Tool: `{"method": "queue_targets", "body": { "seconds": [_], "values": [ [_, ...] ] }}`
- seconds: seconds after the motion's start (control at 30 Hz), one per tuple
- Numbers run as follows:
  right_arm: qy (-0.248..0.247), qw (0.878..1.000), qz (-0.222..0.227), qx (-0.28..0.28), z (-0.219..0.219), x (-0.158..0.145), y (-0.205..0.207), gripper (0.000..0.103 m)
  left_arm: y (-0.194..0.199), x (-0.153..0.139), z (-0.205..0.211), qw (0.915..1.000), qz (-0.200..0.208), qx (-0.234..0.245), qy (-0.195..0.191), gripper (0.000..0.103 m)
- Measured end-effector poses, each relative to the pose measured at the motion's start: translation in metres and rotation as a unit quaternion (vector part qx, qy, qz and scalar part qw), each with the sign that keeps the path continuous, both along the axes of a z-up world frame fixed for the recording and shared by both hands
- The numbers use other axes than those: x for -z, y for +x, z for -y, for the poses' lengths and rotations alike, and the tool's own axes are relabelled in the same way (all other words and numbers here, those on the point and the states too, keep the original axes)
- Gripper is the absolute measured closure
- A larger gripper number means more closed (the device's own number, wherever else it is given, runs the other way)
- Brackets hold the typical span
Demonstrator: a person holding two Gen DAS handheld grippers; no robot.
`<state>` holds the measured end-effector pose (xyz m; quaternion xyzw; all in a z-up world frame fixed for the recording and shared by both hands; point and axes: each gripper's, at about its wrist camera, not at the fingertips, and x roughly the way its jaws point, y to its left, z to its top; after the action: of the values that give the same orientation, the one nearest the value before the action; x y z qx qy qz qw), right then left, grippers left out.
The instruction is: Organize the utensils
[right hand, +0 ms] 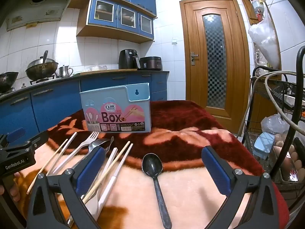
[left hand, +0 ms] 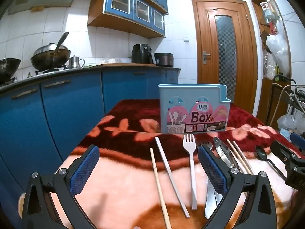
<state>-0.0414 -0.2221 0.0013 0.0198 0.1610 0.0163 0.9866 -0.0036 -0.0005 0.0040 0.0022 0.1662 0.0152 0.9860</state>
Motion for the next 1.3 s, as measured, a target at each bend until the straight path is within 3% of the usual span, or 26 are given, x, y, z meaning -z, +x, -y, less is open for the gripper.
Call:
{"method": "queue_targets", "body": {
  "seconds": [1.3],
  "values": [
    [0.001, 1.000, -0.005, 0.001, -0.0005, -0.0030, 0.0020, 0.000, -0.0006, 0.0026, 0.0049, 0.9999, 0.000, -0.001, 0.017, 0.000]
  ]
}}
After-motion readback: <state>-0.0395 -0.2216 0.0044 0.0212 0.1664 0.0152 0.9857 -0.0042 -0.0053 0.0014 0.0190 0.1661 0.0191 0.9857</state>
